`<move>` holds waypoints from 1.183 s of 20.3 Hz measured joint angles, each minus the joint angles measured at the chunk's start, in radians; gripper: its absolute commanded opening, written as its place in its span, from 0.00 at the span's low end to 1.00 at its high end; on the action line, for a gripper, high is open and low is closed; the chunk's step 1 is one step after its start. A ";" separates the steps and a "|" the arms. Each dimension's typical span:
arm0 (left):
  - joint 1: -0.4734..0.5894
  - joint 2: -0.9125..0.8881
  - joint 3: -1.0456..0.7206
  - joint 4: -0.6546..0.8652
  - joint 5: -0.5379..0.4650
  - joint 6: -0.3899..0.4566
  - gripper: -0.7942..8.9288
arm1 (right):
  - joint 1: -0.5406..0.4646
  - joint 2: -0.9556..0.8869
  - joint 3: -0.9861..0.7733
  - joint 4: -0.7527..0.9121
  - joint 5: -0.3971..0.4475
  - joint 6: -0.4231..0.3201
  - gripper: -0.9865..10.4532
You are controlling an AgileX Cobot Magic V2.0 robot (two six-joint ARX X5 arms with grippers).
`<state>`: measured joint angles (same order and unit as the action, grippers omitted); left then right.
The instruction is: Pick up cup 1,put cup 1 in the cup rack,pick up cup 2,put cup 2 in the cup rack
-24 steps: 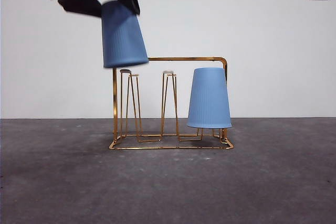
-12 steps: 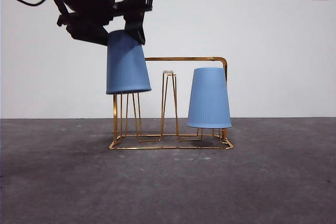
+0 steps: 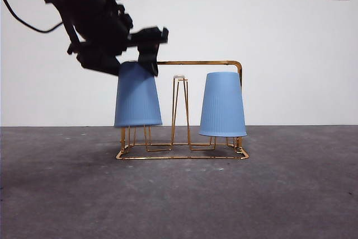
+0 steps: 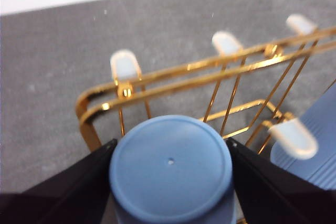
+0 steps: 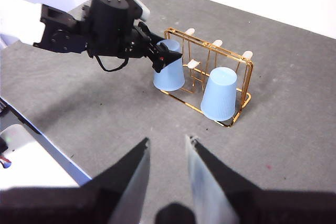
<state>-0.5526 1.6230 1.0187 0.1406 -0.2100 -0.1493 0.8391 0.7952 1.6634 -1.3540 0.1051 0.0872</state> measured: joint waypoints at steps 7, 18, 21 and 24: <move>0.000 0.023 0.004 -0.009 -0.002 -0.029 0.08 | 0.000 0.000 0.000 0.000 0.003 0.000 0.19; 0.000 0.027 -0.003 -0.201 0.008 -0.080 0.61 | 0.000 0.000 0.000 0.000 0.003 0.000 0.19; 0.000 0.009 -0.009 -0.204 0.010 -0.087 0.61 | 0.000 0.000 0.000 0.000 0.003 0.000 0.19; 0.000 -0.056 -0.009 -0.260 0.040 -0.088 0.61 | 0.000 0.000 0.000 0.000 0.003 0.000 0.19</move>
<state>-0.5526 1.5669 1.0100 -0.1192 -0.1699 -0.2371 0.8391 0.7952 1.6630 -1.3540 0.1085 0.0872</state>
